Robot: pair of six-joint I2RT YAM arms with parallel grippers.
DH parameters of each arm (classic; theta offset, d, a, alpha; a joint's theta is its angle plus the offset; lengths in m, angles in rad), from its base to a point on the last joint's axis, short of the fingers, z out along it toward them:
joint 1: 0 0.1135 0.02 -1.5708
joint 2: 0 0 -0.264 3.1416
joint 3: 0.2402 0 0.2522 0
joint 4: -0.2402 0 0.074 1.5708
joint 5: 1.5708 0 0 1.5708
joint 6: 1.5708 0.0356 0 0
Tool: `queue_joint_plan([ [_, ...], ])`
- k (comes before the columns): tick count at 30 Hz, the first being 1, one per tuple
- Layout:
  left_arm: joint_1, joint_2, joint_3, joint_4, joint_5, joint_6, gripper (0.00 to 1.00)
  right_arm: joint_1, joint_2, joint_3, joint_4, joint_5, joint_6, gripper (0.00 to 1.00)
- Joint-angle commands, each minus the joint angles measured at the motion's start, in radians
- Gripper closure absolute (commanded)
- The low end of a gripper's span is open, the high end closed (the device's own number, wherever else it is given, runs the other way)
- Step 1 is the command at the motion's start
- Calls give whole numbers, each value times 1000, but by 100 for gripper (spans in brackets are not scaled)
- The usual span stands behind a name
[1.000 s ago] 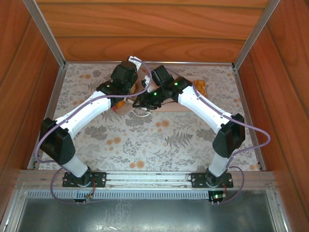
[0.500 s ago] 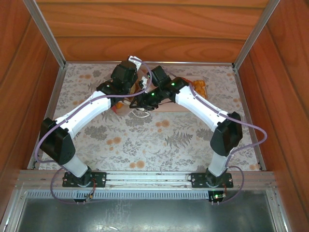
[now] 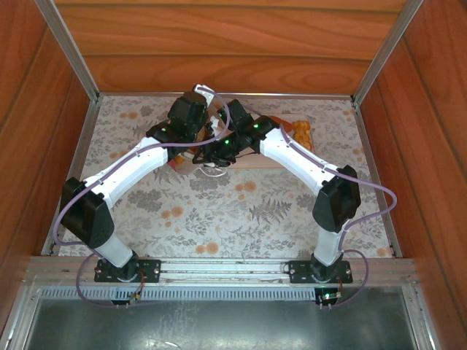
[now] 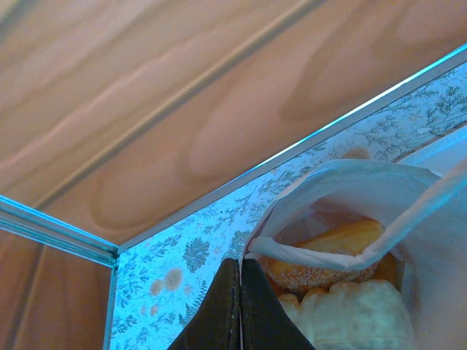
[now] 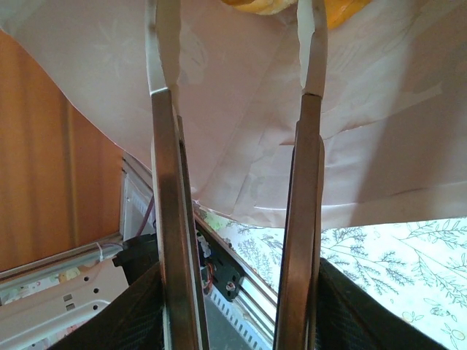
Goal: Take the fake bread out of the paper bag
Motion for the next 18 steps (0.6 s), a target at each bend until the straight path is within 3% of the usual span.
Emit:
queue_joint_plan([
  [1,-6,-1,37,22,-4,-24,100,6,20,45,15,0,-2,50],
  [7,-5,-2,33,21,-4,-27,100,6,40,69,-5,23,-1,56],
  [12,-5,-4,29,21,-10,-26,100,6,21,69,-40,92,-13,76],
  [18,-5,-1,28,21,-19,-25,100,6,-40,27,-36,133,-22,84],
])
